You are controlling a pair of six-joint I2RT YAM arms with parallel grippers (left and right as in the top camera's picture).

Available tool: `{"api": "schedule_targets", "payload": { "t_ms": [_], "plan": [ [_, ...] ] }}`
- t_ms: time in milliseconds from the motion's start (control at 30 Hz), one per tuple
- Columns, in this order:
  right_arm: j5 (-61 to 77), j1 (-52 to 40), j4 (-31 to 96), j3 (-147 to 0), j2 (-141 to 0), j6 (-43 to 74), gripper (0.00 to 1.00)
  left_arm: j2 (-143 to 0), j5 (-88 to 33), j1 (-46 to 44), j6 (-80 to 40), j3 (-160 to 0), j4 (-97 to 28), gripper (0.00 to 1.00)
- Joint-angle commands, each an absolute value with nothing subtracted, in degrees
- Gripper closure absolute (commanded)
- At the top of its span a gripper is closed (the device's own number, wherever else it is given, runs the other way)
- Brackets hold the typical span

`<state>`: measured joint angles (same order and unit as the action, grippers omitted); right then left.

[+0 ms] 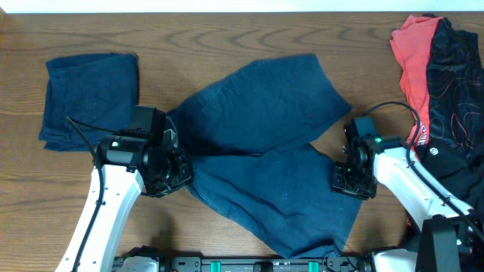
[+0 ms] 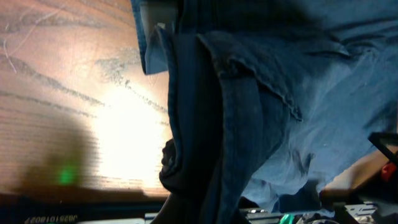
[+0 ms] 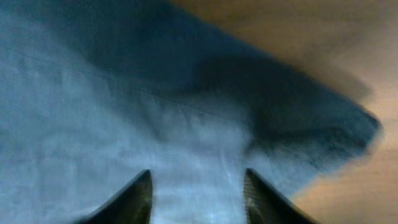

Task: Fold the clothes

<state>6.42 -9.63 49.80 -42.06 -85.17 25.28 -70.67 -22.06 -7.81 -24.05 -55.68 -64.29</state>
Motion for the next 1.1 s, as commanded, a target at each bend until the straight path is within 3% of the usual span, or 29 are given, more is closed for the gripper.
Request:
{"api": "schedule_targets", "payload": {
  "t_ms": [0, 67, 100, 667, 733, 833, 1067],
  "plan": [
    [6.02, -10.11, 45.19, -38.57, -85.03, 27.68, 0.81, -70.41, -21.34, -7.70, -24.75, -55.07, -63.68, 0.94],
    [5.82, -10.07, 41.21, -36.49, -85.03, 27.73, 0.98, -70.41, -21.34, -7.70, -25.58, -54.48, -62.78, 0.94],
    [5.19, -10.04, 38.87, -35.46, -85.08, 28.34, 0.99, -70.41, -21.34, -7.70, -25.85, -53.91, -62.02, 0.94],
    [-2.92, -6.72, 9.65, -36.12, -85.08, 23.92, 0.99, -70.43, -21.34, -7.70, -29.54, -46.24, -42.33, 0.94],
    [0.62, -5.85, 13.21, -38.50, -84.99, 21.41, 0.92, -70.46, -21.34, -7.70, -30.28, -46.24, -41.28, 0.94],
    [5.87, -5.72, 27.83, -44.16, -84.66, 19.03, 0.67, -70.46, -21.34, -7.70, -30.74, -46.24, -41.30, 0.94],
    [11.77, -8.34, 56.25, -49.34, -81.84, 19.22, 0.52, -70.46, -21.37, -7.70, -30.76, -46.24, -41.93, 0.94]
  ]
}}
